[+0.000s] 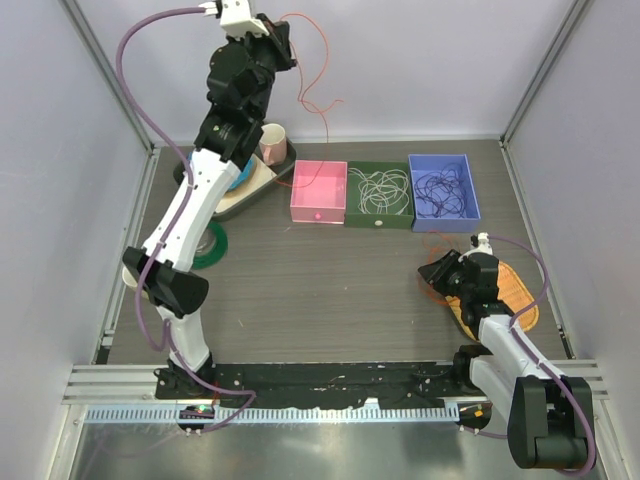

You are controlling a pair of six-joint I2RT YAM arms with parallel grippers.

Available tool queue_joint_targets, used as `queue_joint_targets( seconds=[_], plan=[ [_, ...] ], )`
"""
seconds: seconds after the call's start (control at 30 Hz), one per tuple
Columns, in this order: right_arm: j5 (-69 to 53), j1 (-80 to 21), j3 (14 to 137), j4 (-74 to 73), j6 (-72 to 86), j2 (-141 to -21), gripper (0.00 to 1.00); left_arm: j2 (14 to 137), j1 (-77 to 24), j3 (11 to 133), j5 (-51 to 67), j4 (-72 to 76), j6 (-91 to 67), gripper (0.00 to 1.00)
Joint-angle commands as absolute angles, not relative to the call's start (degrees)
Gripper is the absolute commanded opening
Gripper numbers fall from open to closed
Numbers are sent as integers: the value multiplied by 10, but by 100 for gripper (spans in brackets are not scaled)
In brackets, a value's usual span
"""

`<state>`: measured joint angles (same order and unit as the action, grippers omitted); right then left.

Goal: Untangle the cables

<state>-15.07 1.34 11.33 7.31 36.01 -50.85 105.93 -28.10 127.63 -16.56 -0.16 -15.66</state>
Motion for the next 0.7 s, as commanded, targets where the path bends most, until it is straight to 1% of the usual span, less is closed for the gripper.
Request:
queue_joint_targets(
  seconds=[0.0,0.13,0.37,0.53,0.63,0.67],
  plan=[
    [-141,14,117,93,348,-500,29,1085,-280,1301,-154,14,-157,0],
    [-140,13,117,96,348,-501,29,1097,-280,1287,-145,20,-157,0],
    [-140,14,117,98,348,-505,29,1136,-280,1326,-142,2,-161,0],
    [-139,14,117,99,348,-504,29,1145,-279,1326,-141,2,-167,0],
    [-140,14,117,101,349,-504,29,1129,-279,1285,-140,6,-171,0],
    [-140,14,116,101,349,-505,29,1125,-279,1253,-141,11,-171,0]
  ],
)
